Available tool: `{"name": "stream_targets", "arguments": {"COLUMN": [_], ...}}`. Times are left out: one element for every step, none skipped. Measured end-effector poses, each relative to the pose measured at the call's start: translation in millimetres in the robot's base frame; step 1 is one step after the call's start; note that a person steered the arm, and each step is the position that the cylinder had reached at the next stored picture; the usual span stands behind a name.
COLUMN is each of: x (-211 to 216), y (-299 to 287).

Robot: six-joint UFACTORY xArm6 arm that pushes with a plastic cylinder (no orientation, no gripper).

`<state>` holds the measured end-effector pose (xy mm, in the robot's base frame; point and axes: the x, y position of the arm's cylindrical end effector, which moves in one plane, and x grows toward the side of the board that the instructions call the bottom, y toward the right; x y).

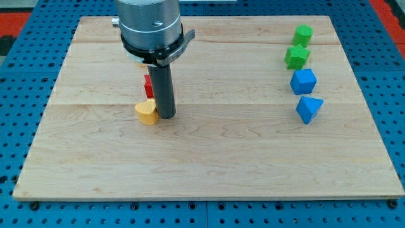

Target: Push the red star to the top of the yellow heart

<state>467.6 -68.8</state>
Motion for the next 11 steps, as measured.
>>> {"name": "stream_targets", "arguments": {"x": [-0.2, -30.8, -50.7, -53.1, -57.0, -57.0, -71.9, -112.0, -152.7, -189.1, -215.7], "y": [-5.1, 23.7, 34.6, 17.2, -1.6, -16.8, 1.4, 10.4, 6.0, -15.5, -34.7]}}
